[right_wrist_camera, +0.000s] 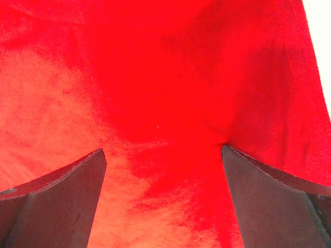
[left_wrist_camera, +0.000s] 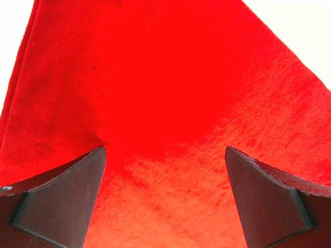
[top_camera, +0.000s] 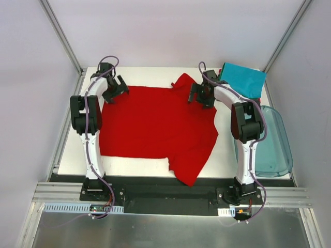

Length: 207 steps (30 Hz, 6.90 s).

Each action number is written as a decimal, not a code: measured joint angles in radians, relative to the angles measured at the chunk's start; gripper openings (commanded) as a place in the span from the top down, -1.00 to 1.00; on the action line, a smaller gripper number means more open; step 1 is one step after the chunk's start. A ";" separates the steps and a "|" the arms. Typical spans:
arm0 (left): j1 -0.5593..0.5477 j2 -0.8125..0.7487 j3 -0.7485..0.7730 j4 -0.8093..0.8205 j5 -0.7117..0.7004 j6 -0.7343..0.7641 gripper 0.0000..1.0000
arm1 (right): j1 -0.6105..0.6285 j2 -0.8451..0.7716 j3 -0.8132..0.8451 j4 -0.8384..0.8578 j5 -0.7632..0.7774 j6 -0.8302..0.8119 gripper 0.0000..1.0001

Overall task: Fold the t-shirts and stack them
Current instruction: Flatten out the tshirt, then grap the side of the flattened tshirt closest away from the robot with both arms, then fold the flattened tshirt in 1/3 of the way

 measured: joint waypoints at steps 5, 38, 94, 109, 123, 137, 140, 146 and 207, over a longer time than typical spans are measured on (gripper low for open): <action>0.000 0.143 0.243 -0.054 0.007 0.010 -0.98 | -0.009 0.106 0.176 -0.032 -0.007 -0.019 -0.92; 0.224 -1.228 -1.297 0.036 -0.264 -0.269 -0.37 | 0.496 -0.861 -0.801 0.039 0.210 -0.125 -0.92; 0.275 -1.328 -1.328 0.152 -0.213 -0.270 1.00 | 0.988 -0.896 -0.918 -0.130 0.253 -0.055 0.99; 0.259 -1.152 -1.143 0.122 -0.117 -0.319 1.00 | 0.698 -0.926 -0.700 -0.225 0.267 -0.111 0.99; 0.207 -0.787 -0.851 0.158 -0.105 -0.329 1.00 | 0.382 -0.650 -0.384 -0.259 0.242 -0.216 0.99; 0.190 -0.480 -0.631 0.210 -0.113 -0.308 -0.98 | 0.173 -0.176 -0.022 -0.261 0.214 -0.344 0.11; 0.188 -0.472 -0.617 0.208 -0.113 -0.305 -0.98 | 0.152 -0.074 0.071 -0.238 0.290 -0.396 -0.38; 0.187 -0.507 -0.602 0.212 -0.098 -0.270 -0.98 | 0.160 -0.097 0.040 -0.201 0.371 -0.430 -0.84; 0.072 -0.452 -0.706 0.320 0.074 -0.111 -0.98 | 0.259 -0.499 -0.705 0.206 0.049 -0.024 -0.92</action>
